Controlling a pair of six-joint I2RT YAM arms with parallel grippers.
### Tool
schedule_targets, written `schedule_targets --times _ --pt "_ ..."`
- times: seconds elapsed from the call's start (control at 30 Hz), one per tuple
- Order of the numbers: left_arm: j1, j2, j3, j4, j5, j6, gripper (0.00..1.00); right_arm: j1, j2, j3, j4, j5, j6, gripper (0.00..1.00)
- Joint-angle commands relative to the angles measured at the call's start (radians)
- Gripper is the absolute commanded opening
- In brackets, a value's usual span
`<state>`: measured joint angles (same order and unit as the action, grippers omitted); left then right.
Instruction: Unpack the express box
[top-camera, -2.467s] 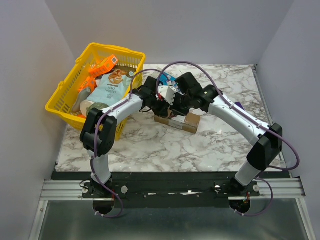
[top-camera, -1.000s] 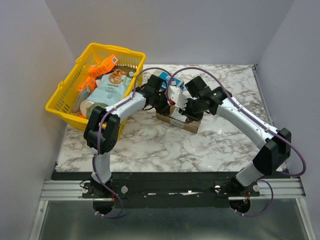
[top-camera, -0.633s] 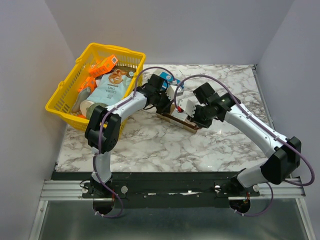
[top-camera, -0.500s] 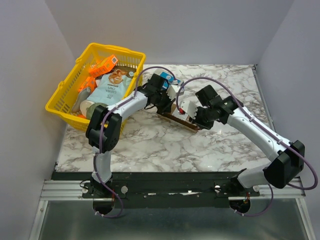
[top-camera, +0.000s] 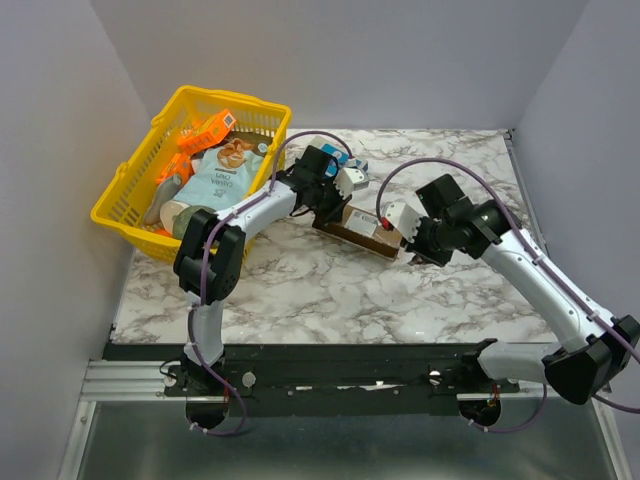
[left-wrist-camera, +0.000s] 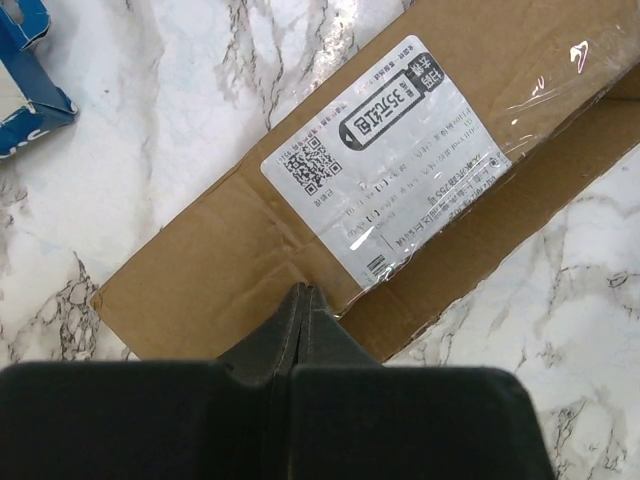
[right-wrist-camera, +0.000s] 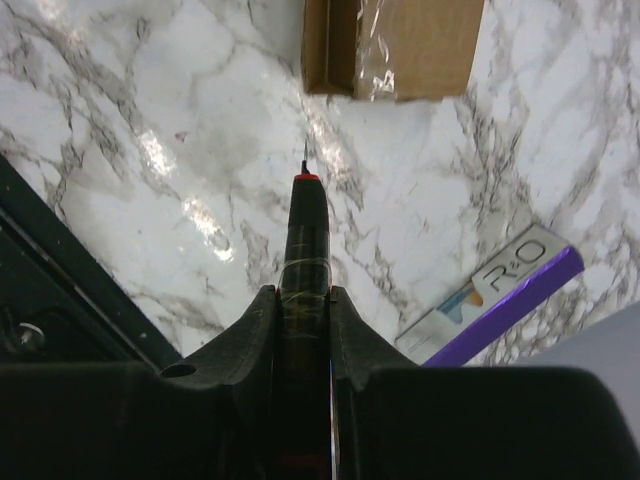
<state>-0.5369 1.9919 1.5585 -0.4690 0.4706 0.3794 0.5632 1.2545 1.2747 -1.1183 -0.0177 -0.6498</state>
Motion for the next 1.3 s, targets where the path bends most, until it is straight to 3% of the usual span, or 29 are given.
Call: schedule_targets --times 0.0,0.1,0.27,0.37,0.43,0.5,0.57,0.6,0.73,0.8,0.83,0.87,0.93,1.0,1.07,1.13,1.2,1.27 --pt "0.018 0.071 -0.028 -0.108 -0.141 0.032 0.0 -0.014 -0.052 0.026 -0.124 0.071 0.078 0.0" --pt "0.017 0.027 -0.021 -0.108 -0.073 0.021 0.0 -0.037 -0.064 0.028 -0.095 0.094 0.127 0.0" --pt "0.014 -0.097 -0.066 -0.045 0.133 0.012 0.23 -0.167 -0.092 -0.055 0.078 0.22 0.165 0.0" --pt "0.009 -0.205 -0.153 0.056 0.192 0.003 0.34 -0.22 -0.162 -0.192 0.308 0.321 0.066 0.01" --pt "0.008 -0.261 -0.189 0.101 0.203 0.001 0.38 -0.22 -0.225 -0.296 0.565 0.36 -0.015 0.0" --pt "0.008 -0.294 -0.224 0.112 0.209 0.007 0.38 -0.22 -0.295 -0.465 0.816 0.352 -0.15 0.0" --pt "0.008 -0.303 -0.227 0.084 0.211 0.016 0.37 -0.22 -0.326 -0.575 0.961 0.341 -0.303 0.01" --pt "0.008 -0.309 -0.226 0.069 0.214 0.027 0.37 -0.22 -0.349 -0.686 1.132 0.344 -0.348 0.0" --pt "0.008 -0.346 -0.252 0.061 0.201 0.046 0.37 -0.22 -0.375 -0.926 1.477 0.274 -0.546 0.01" --pt "0.008 -0.36 -0.268 0.063 0.2 0.044 0.37 -0.22 -0.366 -1.006 1.566 0.225 -0.635 0.18" --pt "0.008 -0.363 -0.273 0.061 0.2 0.044 0.37 -0.221 -0.356 -1.046 1.562 0.22 -0.642 0.39" --pt "0.008 -0.366 -0.279 0.058 0.203 0.049 0.37 -0.22 -0.36 -1.049 1.537 0.216 -0.619 0.48" --pt "0.008 -0.369 -0.285 0.058 0.203 0.053 0.37 -0.22 -0.383 -1.022 1.323 0.205 -0.542 0.66" --pt "0.008 -0.372 -0.288 0.064 0.204 0.055 0.37 -0.22 -0.437 -0.948 1.043 0.138 -0.429 0.72" --pt "0.008 -0.372 -0.287 0.078 0.206 0.055 0.37 -0.22 -0.499 -0.849 0.878 0.069 -0.332 0.82" --pt "0.008 -0.364 -0.276 0.082 0.206 0.052 0.38 -0.22 -0.539 -0.767 0.63 -0.083 -0.272 0.92" --pt "0.008 -0.352 -0.256 0.081 0.203 0.061 0.38 -0.22 -0.578 -0.633 0.441 -0.202 -0.179 0.94" --pt "0.008 -0.337 -0.221 0.067 0.198 0.085 0.4 -0.22 -0.583 -0.551 0.361 -0.261 -0.084 0.95"
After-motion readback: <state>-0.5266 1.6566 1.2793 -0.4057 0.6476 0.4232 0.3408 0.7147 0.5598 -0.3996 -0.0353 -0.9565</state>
